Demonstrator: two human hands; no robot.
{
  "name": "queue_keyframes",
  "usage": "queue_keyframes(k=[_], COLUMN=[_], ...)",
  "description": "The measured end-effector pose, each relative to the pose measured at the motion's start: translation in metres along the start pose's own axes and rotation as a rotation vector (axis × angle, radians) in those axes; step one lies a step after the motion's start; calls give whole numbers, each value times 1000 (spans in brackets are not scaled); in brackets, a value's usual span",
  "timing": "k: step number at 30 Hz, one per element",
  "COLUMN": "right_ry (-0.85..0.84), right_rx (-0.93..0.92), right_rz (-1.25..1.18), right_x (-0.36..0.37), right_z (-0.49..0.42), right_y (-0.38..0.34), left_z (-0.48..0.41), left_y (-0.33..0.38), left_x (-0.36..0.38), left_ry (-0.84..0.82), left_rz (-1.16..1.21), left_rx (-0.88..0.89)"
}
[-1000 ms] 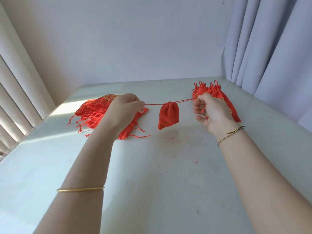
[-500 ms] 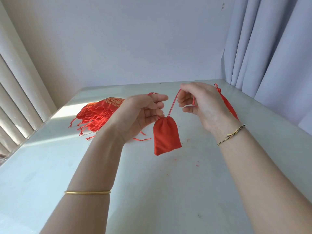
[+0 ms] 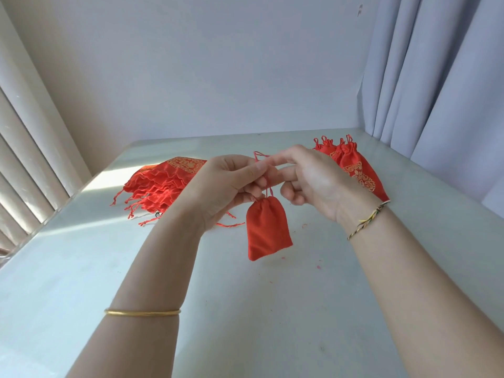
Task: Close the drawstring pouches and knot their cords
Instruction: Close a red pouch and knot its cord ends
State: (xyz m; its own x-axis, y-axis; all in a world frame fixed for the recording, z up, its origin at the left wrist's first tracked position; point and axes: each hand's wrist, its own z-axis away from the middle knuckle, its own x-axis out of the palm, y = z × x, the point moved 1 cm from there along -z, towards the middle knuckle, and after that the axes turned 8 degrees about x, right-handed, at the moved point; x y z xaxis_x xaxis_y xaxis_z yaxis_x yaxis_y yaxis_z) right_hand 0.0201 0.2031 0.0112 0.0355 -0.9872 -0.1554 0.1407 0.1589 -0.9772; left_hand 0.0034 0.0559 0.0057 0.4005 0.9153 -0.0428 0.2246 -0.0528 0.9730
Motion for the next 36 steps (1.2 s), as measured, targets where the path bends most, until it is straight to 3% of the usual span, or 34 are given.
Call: queue_keyframes(k=[8, 15, 18, 20, 24, 32, 36], right_ry=[92, -102, 12, 75, -69, -15, -108], right_rx=[-155, -85, -88, -141, -135, -118, -41], right_rz=[265, 424, 468, 443, 333, 259, 62], right_x=[-3, -11, -17, -18, -6, 0, 4], right_z=[3, 14, 12, 9, 5, -3, -4], right_y=[0, -5, -5, -4, 2, 8, 8], left_z=[0, 0, 1, 2, 1, -2, -1], left_y=[0, 0, 2, 4, 4, -1, -1], left_x=[-10, -8, -7, -7, -5, 5, 4], left_ry=[96, 91, 58, 13, -29, 182, 229], left_rz=[60, -25, -67, -73, -136, -580, -579], left_rx=[-35, 14, 47, 72, 132, 328, 409])
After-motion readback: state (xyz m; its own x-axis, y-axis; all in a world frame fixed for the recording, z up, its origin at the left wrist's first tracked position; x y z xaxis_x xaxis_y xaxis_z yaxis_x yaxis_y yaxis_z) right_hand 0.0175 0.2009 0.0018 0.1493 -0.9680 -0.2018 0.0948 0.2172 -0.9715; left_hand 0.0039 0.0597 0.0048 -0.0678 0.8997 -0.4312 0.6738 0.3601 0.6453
